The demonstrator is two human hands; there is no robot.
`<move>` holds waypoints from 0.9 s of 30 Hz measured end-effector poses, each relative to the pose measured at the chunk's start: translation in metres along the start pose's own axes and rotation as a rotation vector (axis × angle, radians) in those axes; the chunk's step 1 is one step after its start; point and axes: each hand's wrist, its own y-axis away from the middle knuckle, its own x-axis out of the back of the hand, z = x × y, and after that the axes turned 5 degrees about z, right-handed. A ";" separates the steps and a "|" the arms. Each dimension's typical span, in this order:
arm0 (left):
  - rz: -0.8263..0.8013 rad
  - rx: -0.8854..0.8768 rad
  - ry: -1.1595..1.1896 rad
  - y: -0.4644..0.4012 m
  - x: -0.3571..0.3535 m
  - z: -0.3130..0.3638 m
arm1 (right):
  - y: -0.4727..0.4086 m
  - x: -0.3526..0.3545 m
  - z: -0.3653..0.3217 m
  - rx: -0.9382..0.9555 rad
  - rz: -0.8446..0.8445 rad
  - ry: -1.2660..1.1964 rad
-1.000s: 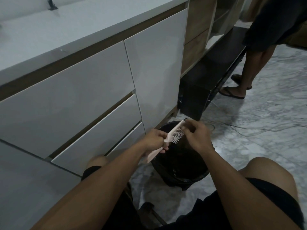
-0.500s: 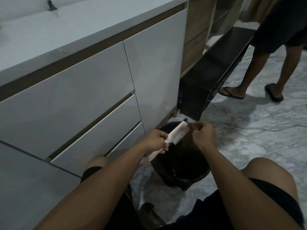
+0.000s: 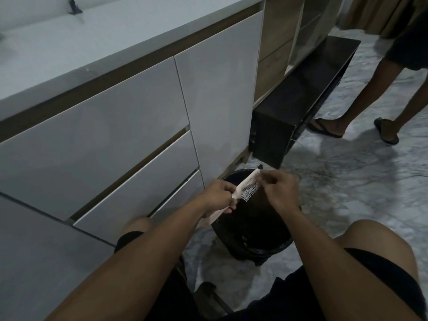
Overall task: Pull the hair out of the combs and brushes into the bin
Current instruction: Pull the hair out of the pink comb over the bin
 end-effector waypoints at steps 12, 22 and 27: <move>0.141 0.067 0.025 -0.013 0.000 -0.006 | 0.001 0.009 -0.009 0.078 -0.303 0.089; 0.152 0.016 -0.038 -0.014 -0.006 -0.005 | 0.007 0.005 -0.009 0.034 -0.261 -0.009; 0.122 -0.017 -0.061 -0.011 -0.008 -0.003 | 0.007 0.002 -0.007 0.011 -0.116 -0.042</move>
